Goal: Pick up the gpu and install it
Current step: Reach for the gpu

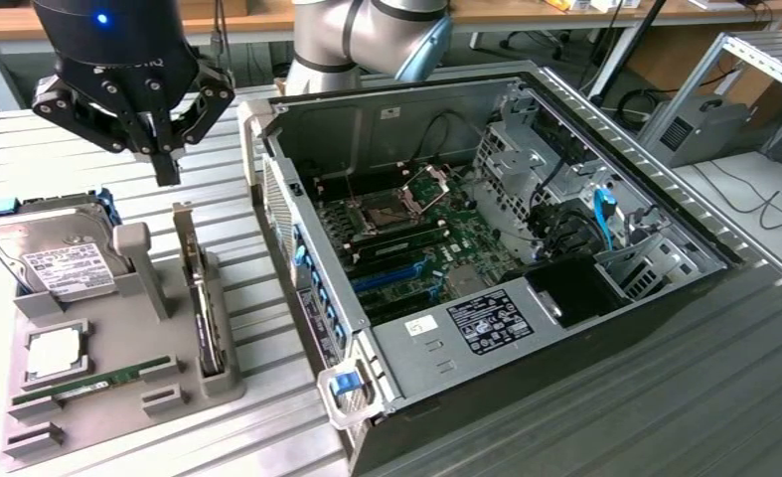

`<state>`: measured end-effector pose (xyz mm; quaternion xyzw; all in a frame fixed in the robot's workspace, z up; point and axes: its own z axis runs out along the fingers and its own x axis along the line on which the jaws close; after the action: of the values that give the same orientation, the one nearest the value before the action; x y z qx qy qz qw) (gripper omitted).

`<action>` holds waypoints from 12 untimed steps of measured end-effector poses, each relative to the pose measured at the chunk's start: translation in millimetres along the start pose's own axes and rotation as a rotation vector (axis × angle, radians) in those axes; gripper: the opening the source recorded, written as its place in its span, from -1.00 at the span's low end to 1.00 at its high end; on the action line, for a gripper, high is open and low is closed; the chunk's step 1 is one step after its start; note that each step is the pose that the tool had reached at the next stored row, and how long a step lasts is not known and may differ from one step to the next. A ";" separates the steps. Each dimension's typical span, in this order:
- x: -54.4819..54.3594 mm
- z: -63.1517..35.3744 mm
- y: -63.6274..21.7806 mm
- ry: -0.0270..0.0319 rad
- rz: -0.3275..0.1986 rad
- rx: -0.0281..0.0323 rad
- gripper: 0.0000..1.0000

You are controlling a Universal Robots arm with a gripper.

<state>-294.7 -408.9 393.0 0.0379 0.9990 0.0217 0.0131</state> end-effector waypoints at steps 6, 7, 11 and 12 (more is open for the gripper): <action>2.9 -0.5 -9.2 0.0001 0.000 0.0000 -0.79; 3.2 -0.6 -10.8 0.0001 0.000 0.0000 -0.79; 3.3 -1.0 -20.9 -0.0001 0.000 -0.0003 -0.79; 3.3 -1.2 -24.0 0.0001 0.000 -0.0001 -0.79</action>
<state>-299.9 -432.7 393.1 0.0379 0.9990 0.0218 0.0130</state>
